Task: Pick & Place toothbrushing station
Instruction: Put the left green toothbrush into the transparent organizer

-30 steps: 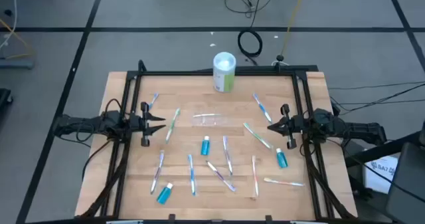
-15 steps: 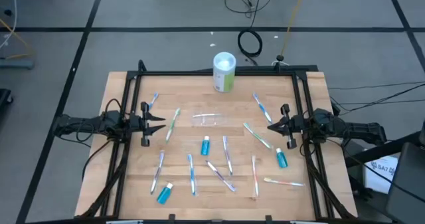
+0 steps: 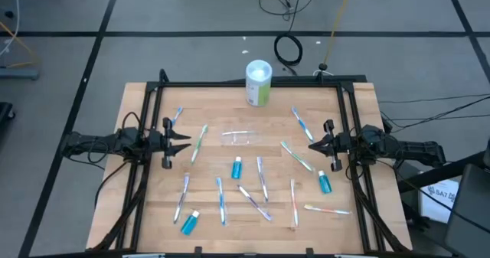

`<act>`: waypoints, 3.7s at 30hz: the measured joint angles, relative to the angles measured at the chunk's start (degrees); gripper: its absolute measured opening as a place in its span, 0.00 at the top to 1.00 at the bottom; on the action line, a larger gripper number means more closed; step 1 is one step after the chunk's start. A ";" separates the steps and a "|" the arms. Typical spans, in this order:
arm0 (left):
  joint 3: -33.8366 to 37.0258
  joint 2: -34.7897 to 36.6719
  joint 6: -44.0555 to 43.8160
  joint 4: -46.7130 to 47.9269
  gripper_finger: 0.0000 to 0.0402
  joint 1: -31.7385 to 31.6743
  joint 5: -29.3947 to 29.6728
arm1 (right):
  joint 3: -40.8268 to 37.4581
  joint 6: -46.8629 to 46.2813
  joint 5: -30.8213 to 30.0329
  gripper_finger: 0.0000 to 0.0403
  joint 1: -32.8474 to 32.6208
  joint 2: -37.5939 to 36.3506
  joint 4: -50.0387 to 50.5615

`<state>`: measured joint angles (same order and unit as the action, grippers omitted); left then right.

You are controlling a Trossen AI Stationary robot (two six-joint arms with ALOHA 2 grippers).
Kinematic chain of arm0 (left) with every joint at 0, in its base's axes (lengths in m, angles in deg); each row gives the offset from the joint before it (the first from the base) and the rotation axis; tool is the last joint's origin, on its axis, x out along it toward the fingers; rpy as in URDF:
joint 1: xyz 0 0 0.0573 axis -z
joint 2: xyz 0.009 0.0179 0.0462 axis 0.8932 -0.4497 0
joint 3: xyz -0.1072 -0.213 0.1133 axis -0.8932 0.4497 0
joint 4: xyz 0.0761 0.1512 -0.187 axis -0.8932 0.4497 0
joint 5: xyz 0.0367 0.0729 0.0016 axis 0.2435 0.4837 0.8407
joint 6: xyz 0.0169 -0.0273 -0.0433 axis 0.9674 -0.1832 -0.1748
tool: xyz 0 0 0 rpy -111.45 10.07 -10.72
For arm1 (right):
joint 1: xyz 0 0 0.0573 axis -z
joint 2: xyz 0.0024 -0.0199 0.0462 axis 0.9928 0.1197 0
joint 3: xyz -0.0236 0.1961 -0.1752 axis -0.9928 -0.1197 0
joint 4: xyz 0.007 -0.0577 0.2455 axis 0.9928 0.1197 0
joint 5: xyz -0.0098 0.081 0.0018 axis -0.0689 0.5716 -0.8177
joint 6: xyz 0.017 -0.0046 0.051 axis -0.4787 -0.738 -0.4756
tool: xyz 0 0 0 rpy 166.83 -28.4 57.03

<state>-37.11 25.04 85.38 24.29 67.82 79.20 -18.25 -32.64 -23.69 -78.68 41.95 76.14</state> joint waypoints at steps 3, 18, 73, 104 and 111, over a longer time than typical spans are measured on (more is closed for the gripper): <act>0.01 0.00 -3.46 0.00 0.71 0.02 0.00 | 0.02 -1.52 0.00 0.99 -0.02 0.00 0.00; 0.01 0.00 -5.50 -1.69 0.71 -0.01 1.01 | 0.00 6.06 -1.79 0.99 -0.02 0.02 -6.04; -9.48 -57.90 -49.50 3.04 0.55 -1.45 24.01 | 0.00 7.28 -28.67 0.50 0.13 36.57 -50.95; -9.52 -73.51 -52.60 -3.08 0.79 -1.54 24.49 | 0.00 7.54 -28.57 0.50 0.13 36.54 -50.93; -9.48 -73.51 -55.21 -3.13 0.97 -1.47 25.21 | 0.00 7.52 -28.57 0.50 0.13 36.54 -50.93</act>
<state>-46.59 -48.47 30.16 21.16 66.35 104.42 -18.25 -25.11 -52.26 -78.55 78.49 25.22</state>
